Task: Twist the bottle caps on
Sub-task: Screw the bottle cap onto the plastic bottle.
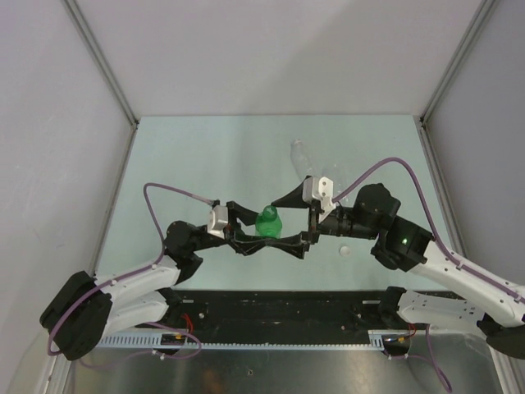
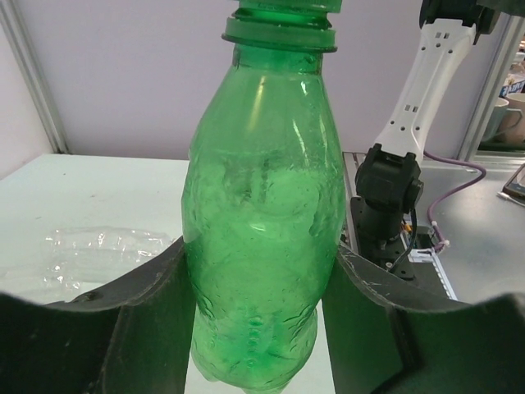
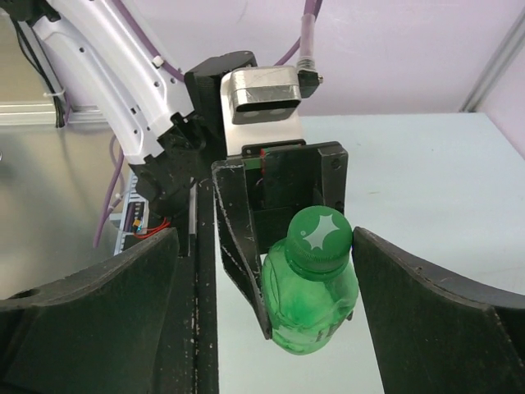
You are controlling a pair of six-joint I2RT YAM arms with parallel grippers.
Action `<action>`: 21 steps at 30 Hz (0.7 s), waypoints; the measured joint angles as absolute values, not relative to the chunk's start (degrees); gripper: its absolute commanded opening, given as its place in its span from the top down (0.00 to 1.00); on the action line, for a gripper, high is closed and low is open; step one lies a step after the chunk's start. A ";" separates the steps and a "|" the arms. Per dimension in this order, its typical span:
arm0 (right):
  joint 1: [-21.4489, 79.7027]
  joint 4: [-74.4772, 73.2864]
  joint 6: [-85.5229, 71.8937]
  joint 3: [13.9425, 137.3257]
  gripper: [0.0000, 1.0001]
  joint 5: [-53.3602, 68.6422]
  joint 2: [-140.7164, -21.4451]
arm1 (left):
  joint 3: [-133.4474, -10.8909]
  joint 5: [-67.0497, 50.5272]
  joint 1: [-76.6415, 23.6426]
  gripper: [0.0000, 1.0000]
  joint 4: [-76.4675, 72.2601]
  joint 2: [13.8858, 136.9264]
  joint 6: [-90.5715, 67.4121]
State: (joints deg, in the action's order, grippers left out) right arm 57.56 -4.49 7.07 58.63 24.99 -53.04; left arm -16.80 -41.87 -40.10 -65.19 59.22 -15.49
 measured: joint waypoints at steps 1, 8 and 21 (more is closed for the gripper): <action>57.56 -4.51 7.07 58.63 0.10 25.45 -53.04 | -16.80 -41.65 -40.10 1.00 -65.19 59.22 -15.49; 57.14 -5.65 7.09 58.63 0.12 26.00 -52.03 | -16.80 -40.75 -40.12 1.00 -65.28 59.22 -15.51; 59.22 -10.07 9.85 58.63 0.14 33.17 -49.41 | -16.80 -36.14 -39.92 1.00 -65.23 60.07 -15.66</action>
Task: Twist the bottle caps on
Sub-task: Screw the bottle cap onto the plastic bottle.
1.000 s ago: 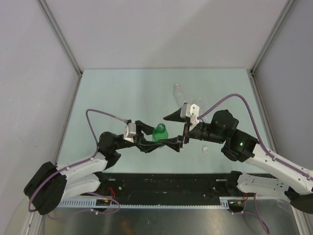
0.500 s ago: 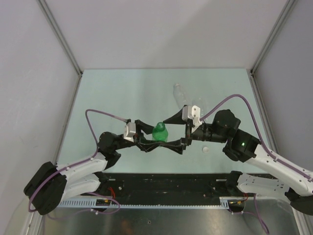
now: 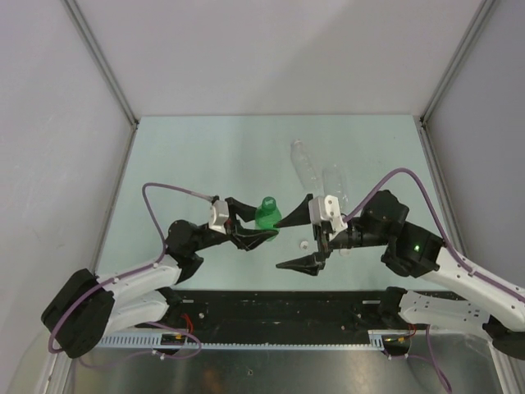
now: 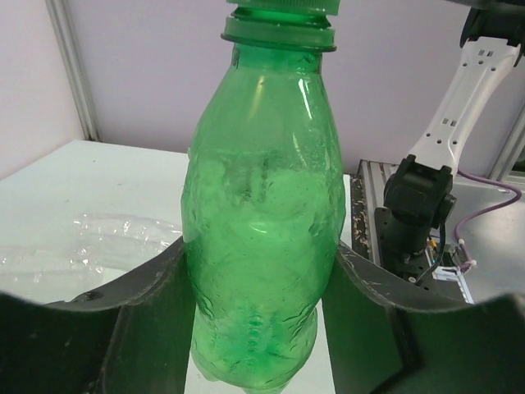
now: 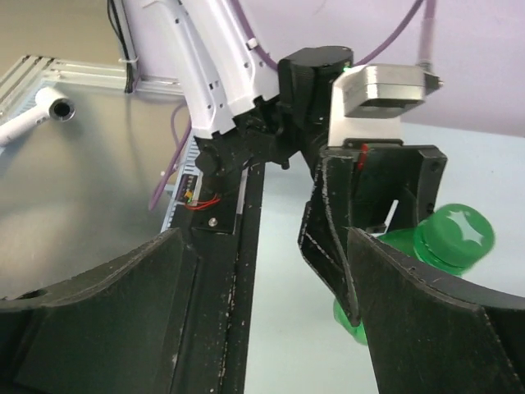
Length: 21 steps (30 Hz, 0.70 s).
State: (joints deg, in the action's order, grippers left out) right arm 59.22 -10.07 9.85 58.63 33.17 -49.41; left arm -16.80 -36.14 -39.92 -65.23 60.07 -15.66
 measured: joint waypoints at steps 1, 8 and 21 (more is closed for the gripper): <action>59.57 -10.44 10.26 58.63 0.13 33.50 -49.34 | -16.80 -36.10 -39.90 1.00 -65.17 60.27 -15.66; 60.23 -12.36 10.48 58.63 0.08 24.82 -47.70 | -16.80 -36.97 -39.70 1.00 -64.97 60.40 -15.59; 52.56 -6.74 7.27 58.63 0.04 25.06 -52.80 | -16.84 -44.40 -39.64 1.00 -64.99 61.28 -15.42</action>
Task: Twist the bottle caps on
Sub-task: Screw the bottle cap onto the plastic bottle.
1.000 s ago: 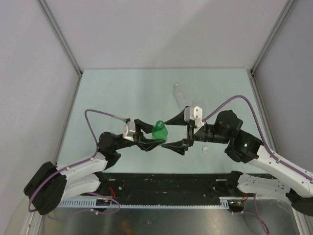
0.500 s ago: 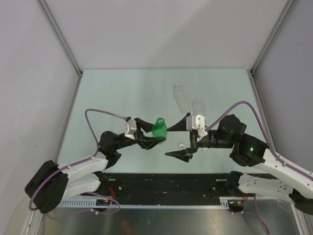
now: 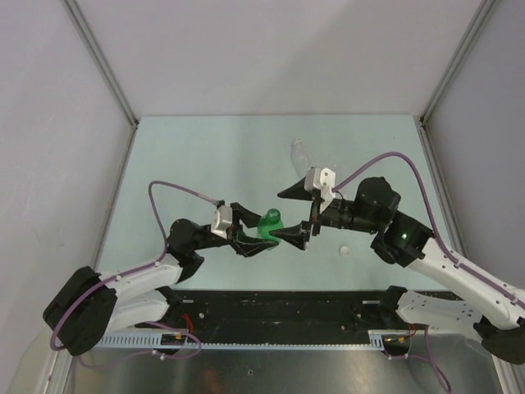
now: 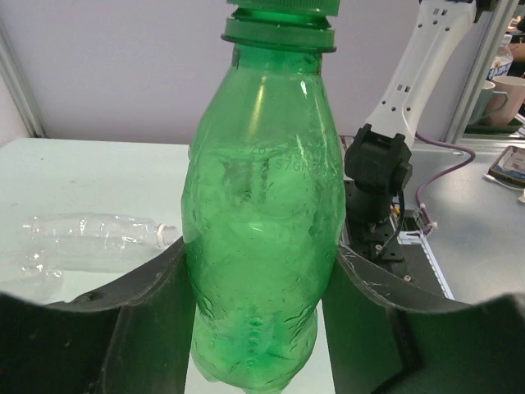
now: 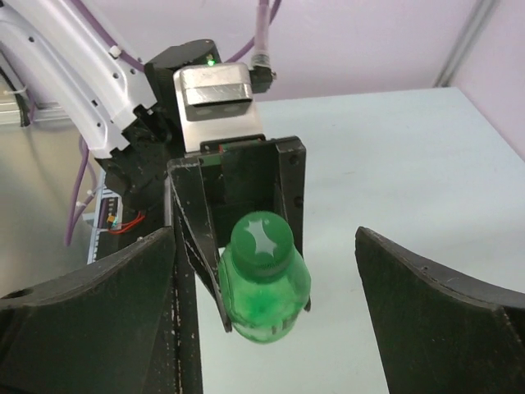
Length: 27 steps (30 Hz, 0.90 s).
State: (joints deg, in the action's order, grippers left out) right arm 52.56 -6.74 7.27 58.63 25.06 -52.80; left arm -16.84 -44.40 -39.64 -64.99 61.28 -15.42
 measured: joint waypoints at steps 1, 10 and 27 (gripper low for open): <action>52.49 -6.00 7.25 58.63 0.04 25.96 -53.47 | -16.84 -44.60 -39.62 1.00 -64.99 61.49 -15.42; 52.38 -1.83 7.09 58.63 0.04 34.39 -57.08 | -16.95 -44.56 -39.62 1.00 -64.99 62.00 -15.44; 52.38 -1.87 7.14 58.63 0.05 38.94 -56.90 | -16.93 -43.35 -39.64 1.00 -65.04 61.78 -15.44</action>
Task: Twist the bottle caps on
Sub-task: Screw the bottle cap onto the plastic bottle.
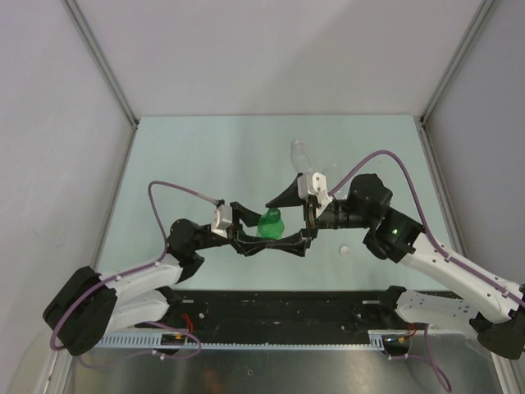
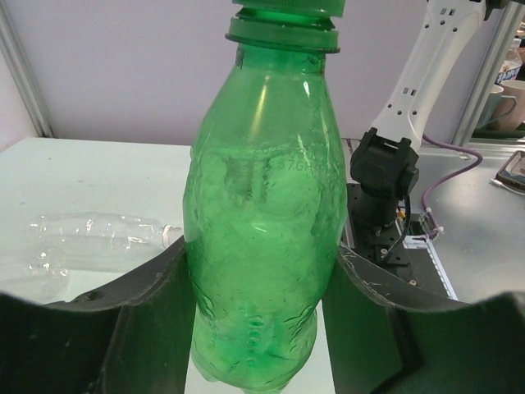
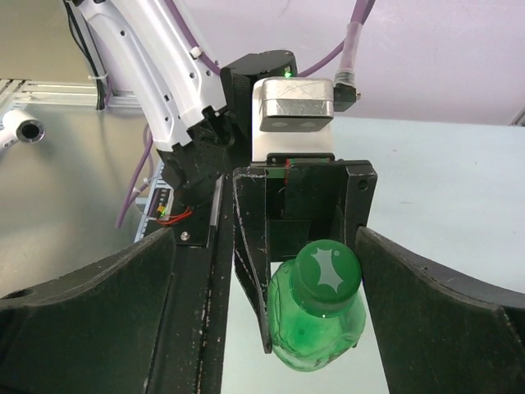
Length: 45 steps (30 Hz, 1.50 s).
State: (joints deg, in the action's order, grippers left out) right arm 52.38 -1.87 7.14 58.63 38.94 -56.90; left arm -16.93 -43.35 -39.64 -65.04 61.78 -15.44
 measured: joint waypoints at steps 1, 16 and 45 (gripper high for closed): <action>52.38 -1.93 7.14 58.63 0.05 38.89 -56.75 | -16.93 -43.22 -39.64 1.00 -65.04 61.67 -15.44; 54.26 -7.42 10.17 58.67 0.10 35.24 -51.62 | -16.86 -41.85 -39.68 1.00 -66.02 59.99 -15.44; 51.68 -6.52 8.43 58.98 0.13 27.88 -54.85 | -18.35 -49.41 -36.60 1.00 -65.01 64.55 -17.32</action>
